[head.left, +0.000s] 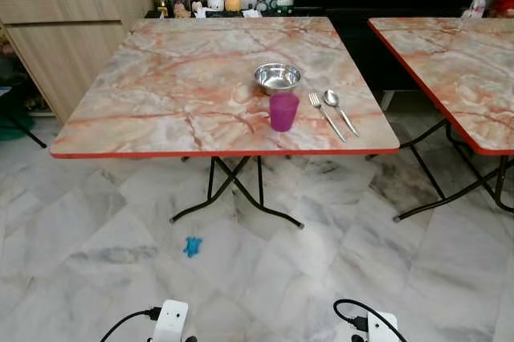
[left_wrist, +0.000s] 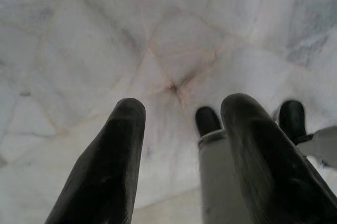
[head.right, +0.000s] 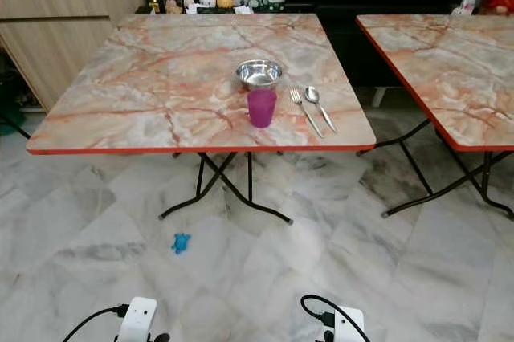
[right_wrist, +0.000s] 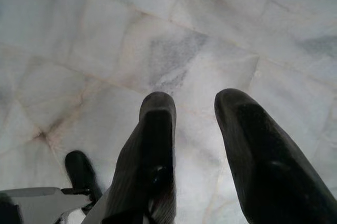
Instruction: Setting the table
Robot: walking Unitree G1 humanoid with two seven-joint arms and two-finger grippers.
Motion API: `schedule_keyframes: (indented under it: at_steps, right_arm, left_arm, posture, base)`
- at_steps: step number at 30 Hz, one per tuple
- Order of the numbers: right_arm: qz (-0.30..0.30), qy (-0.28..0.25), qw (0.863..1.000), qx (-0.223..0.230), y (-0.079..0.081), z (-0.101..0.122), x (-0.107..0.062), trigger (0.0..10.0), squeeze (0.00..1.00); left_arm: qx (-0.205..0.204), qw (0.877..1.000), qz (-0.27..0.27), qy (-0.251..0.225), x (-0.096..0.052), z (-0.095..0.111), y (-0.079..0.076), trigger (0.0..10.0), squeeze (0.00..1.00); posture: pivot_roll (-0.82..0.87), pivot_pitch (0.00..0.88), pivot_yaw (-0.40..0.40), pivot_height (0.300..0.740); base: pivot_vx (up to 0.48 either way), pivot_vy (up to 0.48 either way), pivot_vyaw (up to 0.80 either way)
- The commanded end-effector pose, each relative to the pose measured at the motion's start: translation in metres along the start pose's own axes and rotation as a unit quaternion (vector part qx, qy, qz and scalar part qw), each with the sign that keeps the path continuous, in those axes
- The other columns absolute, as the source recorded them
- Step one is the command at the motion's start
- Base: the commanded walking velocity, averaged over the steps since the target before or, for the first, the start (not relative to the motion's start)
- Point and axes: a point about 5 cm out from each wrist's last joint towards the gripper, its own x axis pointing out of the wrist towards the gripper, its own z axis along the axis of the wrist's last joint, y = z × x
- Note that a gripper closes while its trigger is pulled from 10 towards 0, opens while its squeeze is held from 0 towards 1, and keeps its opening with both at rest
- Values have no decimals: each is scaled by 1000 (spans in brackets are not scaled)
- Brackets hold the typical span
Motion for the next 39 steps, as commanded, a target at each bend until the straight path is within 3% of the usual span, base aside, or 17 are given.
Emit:
schedule_keyframes:
  at_steps: [1,19,34,36,39]
  right_arm:
    - [8,-11,1000,0,4,5,1,10000,0]
    - [-3,-9,1000,12,1,5,1,10000,0]
    - [-5,-13,1000,12,0,8,2,10000,0]
    - [-5,-17,1000,-8,0,10,2,10000,0]
    - [2,-57,998,-18,1,20,2,10000,0]
  left_arm:
    - [-1,1000,3,13,-1,-7,4,10000,0]
    - [2,1000,2,12,-1,-5,4,10000,0]
    - [8,1000,4,13,-1,-5,4,10000,0]
    - [8,1000,4,13,-1,-5,4,10000,0]
    - [8,1000,5,14,-1,-6,4,10000,0]
  posture:
    - [-16,0,7,740]
    - [-21,0,7,740]
    - [-23,0,6,740]
    - [-24,0,3,740]
    - [-31,0,-3,740]
  base:
    - [300,0,444]
    - [289,0,0]
    - [0,0,0]
    - [0,0,0]
    - [0,0,0]
